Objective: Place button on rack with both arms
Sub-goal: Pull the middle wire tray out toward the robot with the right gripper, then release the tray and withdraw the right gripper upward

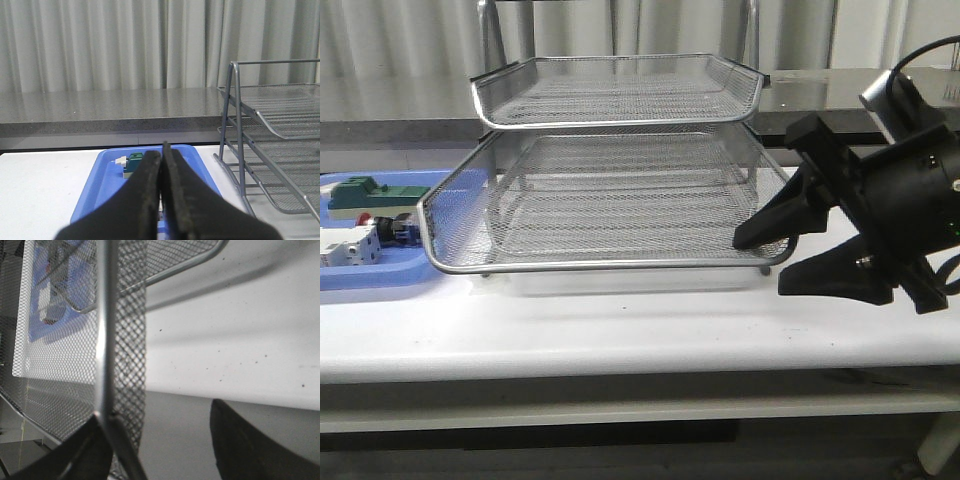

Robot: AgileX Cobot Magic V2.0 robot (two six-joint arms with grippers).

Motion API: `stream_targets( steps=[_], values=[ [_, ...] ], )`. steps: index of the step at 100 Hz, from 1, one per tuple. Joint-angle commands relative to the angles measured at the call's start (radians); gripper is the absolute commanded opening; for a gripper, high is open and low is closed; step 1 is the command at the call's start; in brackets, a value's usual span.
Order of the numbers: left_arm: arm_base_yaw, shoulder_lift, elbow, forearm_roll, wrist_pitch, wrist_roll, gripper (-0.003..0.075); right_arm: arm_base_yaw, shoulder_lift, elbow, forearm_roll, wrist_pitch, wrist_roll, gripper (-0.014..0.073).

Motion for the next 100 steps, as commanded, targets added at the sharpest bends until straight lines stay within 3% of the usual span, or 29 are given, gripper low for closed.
stream_targets(
  steps=[1,17,31,70,100],
  values=[
    [-0.006,-0.034,0.045,-0.006,-0.082,-0.010,0.0004,0.002,-0.078,-0.010,0.000,0.054,-0.019,0.0445],
    [-0.006,-0.034,0.045,-0.006,-0.082,-0.010,0.0004,0.002,-0.165,0.008,-0.079,0.022,0.038,0.0445],
    [-0.006,-0.034,0.045,-0.006,-0.082,-0.010,0.0004,0.002,-0.255,0.018,-0.237,-0.008,0.138,0.0445],
    [-0.006,-0.034,0.045,-0.006,-0.082,-0.010,0.0004,0.002,-0.592,0.007,-0.793,-0.119,0.587,0.0445],
    [-0.006,-0.034,0.045,-0.006,-0.082,-0.010,0.0004,-0.048,-0.788,-0.097,-1.353,-0.009,1.024,0.0445]
  ],
)
